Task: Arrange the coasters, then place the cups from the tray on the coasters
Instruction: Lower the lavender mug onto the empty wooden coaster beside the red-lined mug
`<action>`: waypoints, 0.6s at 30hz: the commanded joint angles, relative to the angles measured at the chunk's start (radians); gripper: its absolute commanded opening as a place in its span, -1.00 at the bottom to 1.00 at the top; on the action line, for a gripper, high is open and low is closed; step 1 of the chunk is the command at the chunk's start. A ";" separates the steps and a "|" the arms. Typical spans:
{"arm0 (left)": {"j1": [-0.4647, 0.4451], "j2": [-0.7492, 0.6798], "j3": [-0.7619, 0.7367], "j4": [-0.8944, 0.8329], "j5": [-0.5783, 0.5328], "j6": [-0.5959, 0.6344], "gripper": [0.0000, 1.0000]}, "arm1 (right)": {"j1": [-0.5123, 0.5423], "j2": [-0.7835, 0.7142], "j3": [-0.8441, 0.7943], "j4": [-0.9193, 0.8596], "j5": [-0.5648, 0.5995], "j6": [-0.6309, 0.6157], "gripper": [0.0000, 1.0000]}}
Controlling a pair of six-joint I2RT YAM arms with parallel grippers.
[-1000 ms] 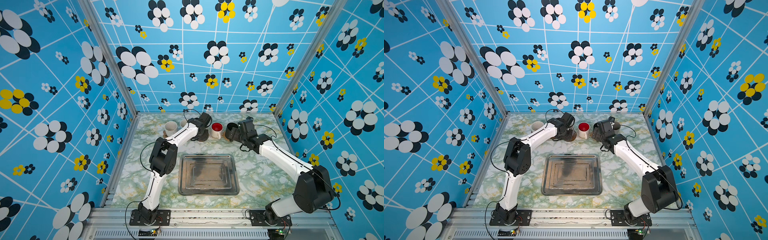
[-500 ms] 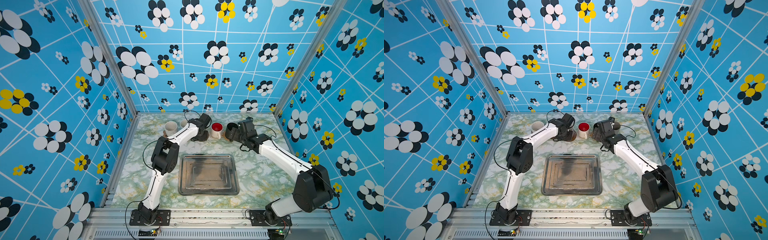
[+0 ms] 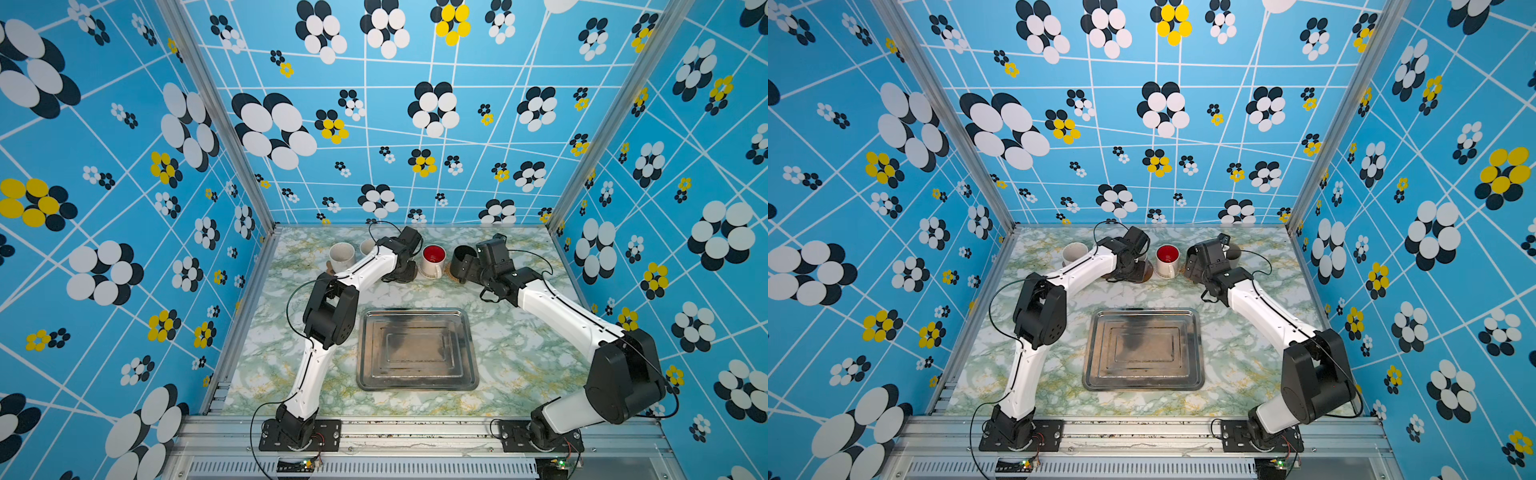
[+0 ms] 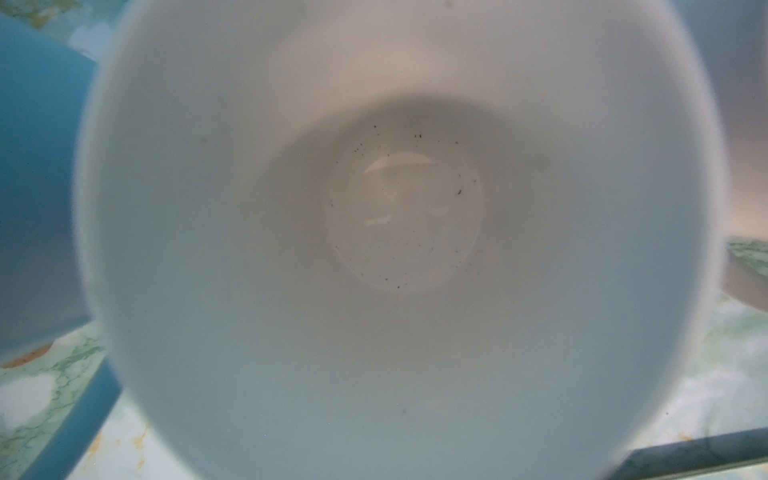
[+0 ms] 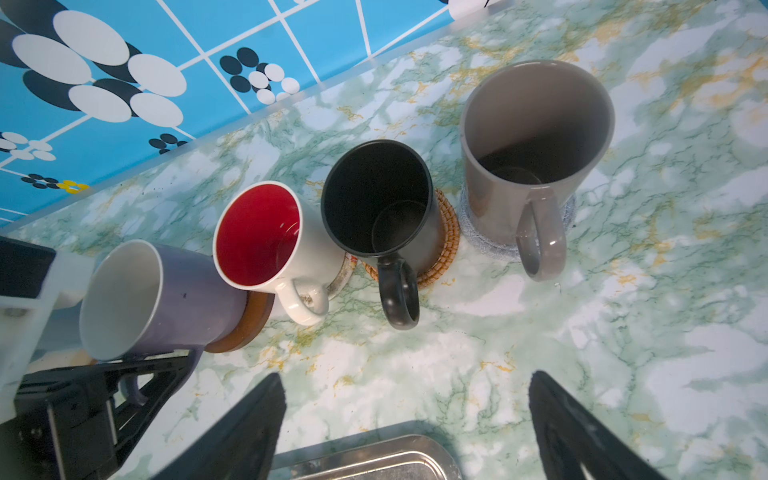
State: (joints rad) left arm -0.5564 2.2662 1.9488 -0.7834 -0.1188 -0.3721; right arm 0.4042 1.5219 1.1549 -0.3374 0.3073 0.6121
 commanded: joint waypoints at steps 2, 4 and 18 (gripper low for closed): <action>0.009 0.014 0.061 0.021 0.003 0.013 -1.00 | -0.009 0.007 0.021 -0.026 -0.003 -0.012 0.87; 0.009 0.020 0.070 0.017 0.005 0.015 -1.00 | -0.008 0.007 0.022 -0.026 -0.004 -0.012 0.87; 0.009 0.043 0.088 -0.007 0.008 0.018 -1.00 | -0.011 0.012 0.018 -0.025 -0.008 -0.012 0.87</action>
State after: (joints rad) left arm -0.5564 2.3009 1.9968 -0.7948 -0.1040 -0.3714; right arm 0.4023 1.5234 1.1549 -0.3374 0.3038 0.6121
